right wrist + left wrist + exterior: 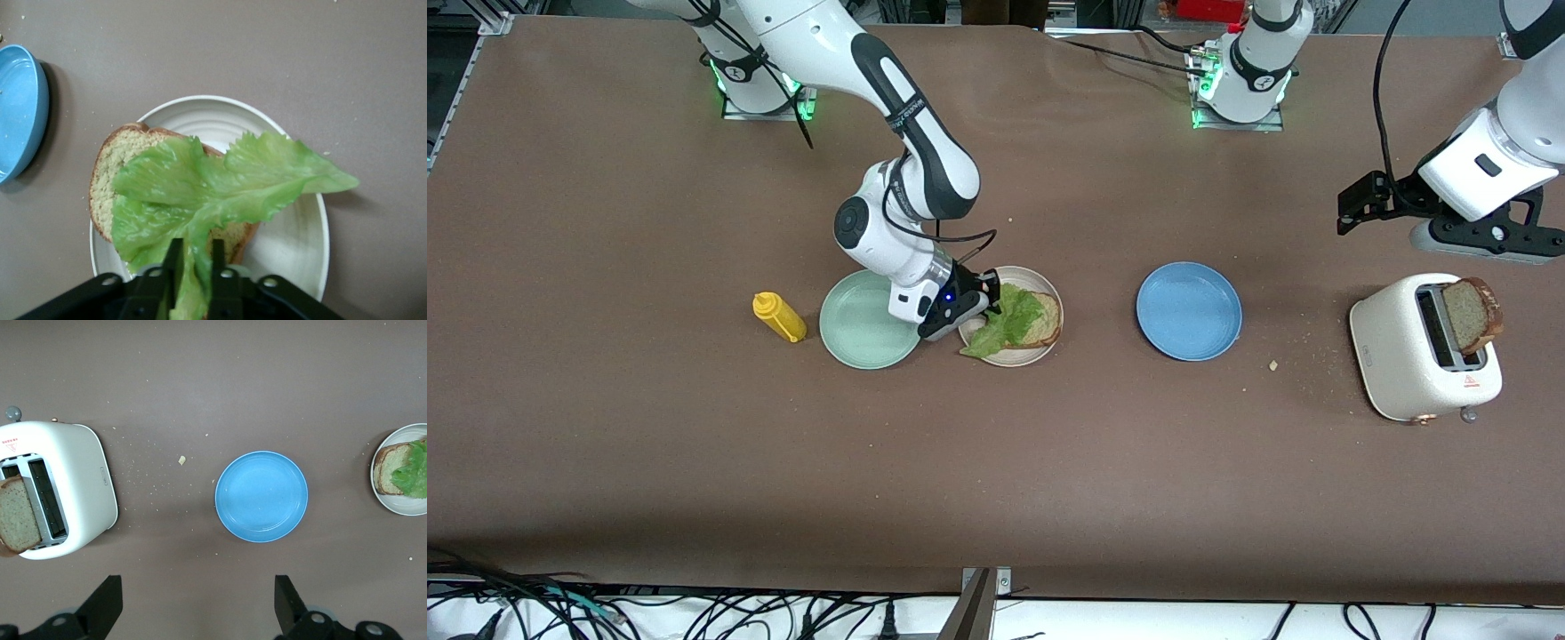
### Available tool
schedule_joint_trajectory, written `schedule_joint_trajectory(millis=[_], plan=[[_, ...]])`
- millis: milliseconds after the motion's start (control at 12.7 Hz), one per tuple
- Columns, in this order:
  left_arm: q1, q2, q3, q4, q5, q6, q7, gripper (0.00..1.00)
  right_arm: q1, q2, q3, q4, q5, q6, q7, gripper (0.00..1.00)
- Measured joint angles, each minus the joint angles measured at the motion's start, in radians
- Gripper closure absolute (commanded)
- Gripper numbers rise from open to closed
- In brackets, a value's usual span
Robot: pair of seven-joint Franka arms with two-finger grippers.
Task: Make sandwich in beige plate with both arms
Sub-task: 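Lower the lettuce onto the bread and open the right gripper, then withdraw the right gripper while the left gripper reaches the toaster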
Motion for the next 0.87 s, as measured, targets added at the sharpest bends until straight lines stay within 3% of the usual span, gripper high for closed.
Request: schedule_joint_trajectory(millis=[315,709,866], plan=[[0.006,0.002,0.005,0.000,0.000,0.000,0.000,0.00,-0.001,-0.048,0.000,-0.007,0.000,-0.013,0.039,0.00],[0.012,0.005,0.005,0.000,0.000,0.000,0.000,0.00,-0.058,-0.245,-0.007,-0.151,-0.011,-0.080,0.097,0.00],[0.013,0.006,0.005,0.000,0.001,0.000,0.000,0.00,-0.117,-0.304,-0.009,-0.185,-0.081,-0.103,0.030,0.00]])
